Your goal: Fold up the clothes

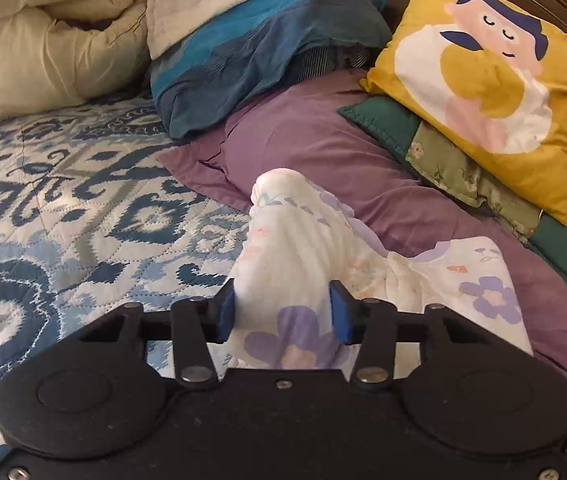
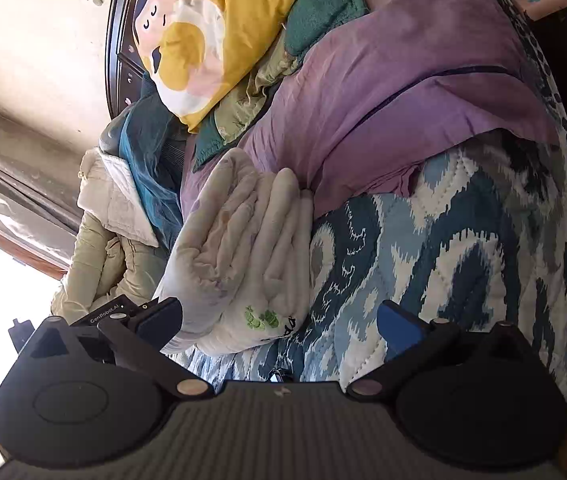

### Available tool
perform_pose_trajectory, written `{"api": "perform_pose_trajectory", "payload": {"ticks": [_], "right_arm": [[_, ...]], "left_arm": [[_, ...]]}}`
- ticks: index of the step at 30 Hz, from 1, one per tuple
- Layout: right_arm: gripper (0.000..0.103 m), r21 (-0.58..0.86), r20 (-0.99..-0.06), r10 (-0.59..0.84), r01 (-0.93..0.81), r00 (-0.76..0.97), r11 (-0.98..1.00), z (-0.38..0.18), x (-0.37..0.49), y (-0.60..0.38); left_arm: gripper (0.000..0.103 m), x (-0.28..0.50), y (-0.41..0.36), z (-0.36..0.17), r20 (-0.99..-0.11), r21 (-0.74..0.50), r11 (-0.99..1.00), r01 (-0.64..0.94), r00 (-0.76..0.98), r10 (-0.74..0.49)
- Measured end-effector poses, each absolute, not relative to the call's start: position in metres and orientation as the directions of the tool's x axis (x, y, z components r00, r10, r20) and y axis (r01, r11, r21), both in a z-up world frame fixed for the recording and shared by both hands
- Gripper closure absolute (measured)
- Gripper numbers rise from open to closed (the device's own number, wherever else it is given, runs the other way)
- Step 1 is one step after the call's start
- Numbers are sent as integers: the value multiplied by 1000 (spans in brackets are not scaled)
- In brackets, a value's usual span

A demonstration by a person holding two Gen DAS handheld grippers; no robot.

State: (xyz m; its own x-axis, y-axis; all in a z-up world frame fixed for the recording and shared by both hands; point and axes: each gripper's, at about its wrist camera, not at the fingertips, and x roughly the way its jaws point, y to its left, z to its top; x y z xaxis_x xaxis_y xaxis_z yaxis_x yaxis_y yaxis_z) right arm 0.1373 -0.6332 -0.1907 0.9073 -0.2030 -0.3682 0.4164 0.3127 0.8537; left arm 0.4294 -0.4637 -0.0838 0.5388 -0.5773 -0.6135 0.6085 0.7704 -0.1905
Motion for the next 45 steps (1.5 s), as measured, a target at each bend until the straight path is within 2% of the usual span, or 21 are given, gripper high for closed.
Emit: {"api": "perform_pose_trajectory", "payload": {"ticks": [3, 11, 15, 19, 25, 31, 35, 37, 39, 45], "right_arm": [[0, 854, -373, -206, 422, 905, 306, -191, 137, -634], [0, 851, -363, -214, 416, 907, 320, -187, 133, -630], [0, 856, -349, -222, 406, 910, 319, -186, 132, -628], [0, 860, -322, -194, 372, 927, 349, -180, 138, -617], [0, 824, -244, -10, 213, 970, 524, -156, 169, -570], [0, 725, -260, 280, -4, 924, 689, -135, 204, -486], [0, 674, -258, 421, -150, 870, 724, -127, 210, -432], [2, 645, -256, 476, -217, 842, 732, -122, 208, -406], [8, 623, -262, 525, -274, 810, 733, -119, 206, -380], [25, 555, -342, 590, -350, 731, 755, -125, 200, -321]], "left_arm": [[74, 411, -453, -75, -579, -174, 766, 619, 565, -587], [77, 370, -385, -32, -473, -145, 806, 574, 676, -566], [77, 354, -312, -13, -441, -111, 870, 480, 761, -476], [78, 335, -220, -13, -451, -83, 943, 324, 831, -325], [78, 277, -101, -49, -533, -73, 991, 110, 836, -132], [78, 206, -21, -83, -581, -162, 986, -47, 812, -56], [69, 172, 3, -89, -619, -233, 971, -61, 779, -99], [60, 158, 12, -87, -617, -248, 966, -78, 781, -95], [45, 149, 16, -83, -615, -248, 965, -82, 783, -92], [37, 142, 26, -86, -600, -298, 952, -69, 790, -131]]}}
